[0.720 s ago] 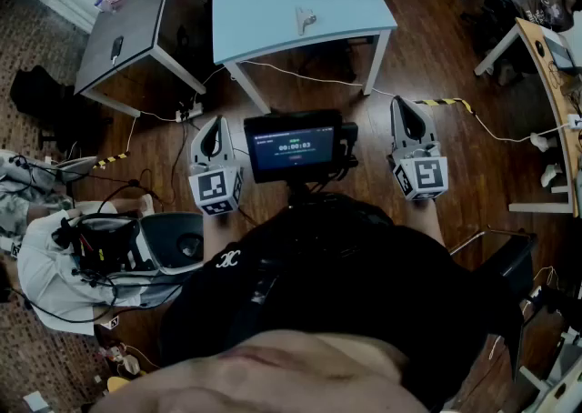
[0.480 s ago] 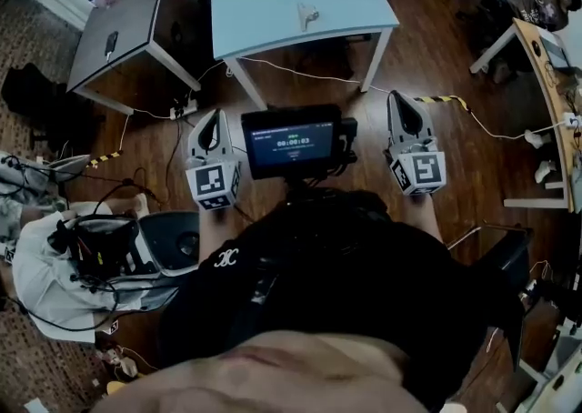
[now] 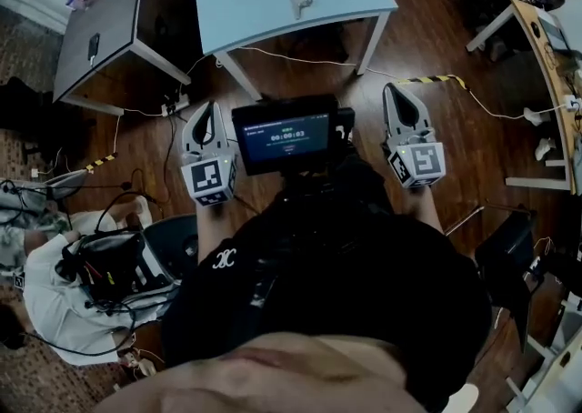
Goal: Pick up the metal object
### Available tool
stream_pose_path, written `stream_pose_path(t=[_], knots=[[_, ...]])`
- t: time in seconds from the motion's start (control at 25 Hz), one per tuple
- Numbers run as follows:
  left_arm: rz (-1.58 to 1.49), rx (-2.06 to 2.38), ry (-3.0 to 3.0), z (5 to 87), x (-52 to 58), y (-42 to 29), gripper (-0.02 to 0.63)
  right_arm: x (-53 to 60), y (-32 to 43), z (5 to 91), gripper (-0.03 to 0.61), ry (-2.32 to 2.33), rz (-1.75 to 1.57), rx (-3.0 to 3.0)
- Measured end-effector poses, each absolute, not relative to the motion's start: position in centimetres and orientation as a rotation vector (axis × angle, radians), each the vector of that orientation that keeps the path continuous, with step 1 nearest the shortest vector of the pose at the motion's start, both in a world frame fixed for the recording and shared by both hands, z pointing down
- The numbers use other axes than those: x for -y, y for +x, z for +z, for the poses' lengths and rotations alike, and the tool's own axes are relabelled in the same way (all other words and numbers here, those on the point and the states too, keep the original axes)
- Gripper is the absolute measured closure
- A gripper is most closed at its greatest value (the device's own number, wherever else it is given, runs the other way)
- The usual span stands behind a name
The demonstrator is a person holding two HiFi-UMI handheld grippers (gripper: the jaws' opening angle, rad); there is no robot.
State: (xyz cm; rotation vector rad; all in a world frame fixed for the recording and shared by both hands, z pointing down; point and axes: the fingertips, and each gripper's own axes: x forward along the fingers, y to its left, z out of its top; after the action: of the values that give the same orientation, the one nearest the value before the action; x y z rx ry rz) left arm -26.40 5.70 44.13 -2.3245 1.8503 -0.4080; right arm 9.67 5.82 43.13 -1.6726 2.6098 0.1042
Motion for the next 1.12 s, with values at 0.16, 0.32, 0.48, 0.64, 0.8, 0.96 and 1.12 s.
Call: stream_pose_path(t=[0.16, 0.32, 0.48, 0.64, 0.8, 0.96, 1.12], knots=[[-0.448, -1.868, -2.318, 45.0, -2.4, -26.3, 0.603, -1.9, 9.8, 44.3, 0.597, -1.661, 0.14, -2.638], [-0.471, -1.889, -2.294, 45.6, 2.6, -25.9, 0.603, 4.2, 10.9, 45.8, 0.598, -1.659, 0.117, -2.649], [-0.461, -1.904, -2.281, 45.3, 9.3, -24.7, 0.603, 11.2, 11.6, 45.6, 0.598, -1.622, 0.113, -2.67], [-0.402, -1.949, -2.255, 43.9, 15.6, -23.4, 0.603, 18.3, 12.1, 44.8, 0.598, -1.556, 0.142, -2.7], [-0.377, -1.958, -2.249, 43.2, 21.0, -21.8, 0.603, 24.0, 13.1, 43.5, 0.598, -1.512, 0.163, -2.698], [-0.358, -1.982, -2.221, 42.7, 24.9, -20.4, 0.603, 28.3, 14.3, 43.4, 0.598, -1.479, 0.158, -2.725], [-0.338, -2.015, -2.203, 42.3, 27.3, -19.1, 0.603, 31.2, 14.9, 43.6, 0.598, -1.431, 0.153, -2.762]])
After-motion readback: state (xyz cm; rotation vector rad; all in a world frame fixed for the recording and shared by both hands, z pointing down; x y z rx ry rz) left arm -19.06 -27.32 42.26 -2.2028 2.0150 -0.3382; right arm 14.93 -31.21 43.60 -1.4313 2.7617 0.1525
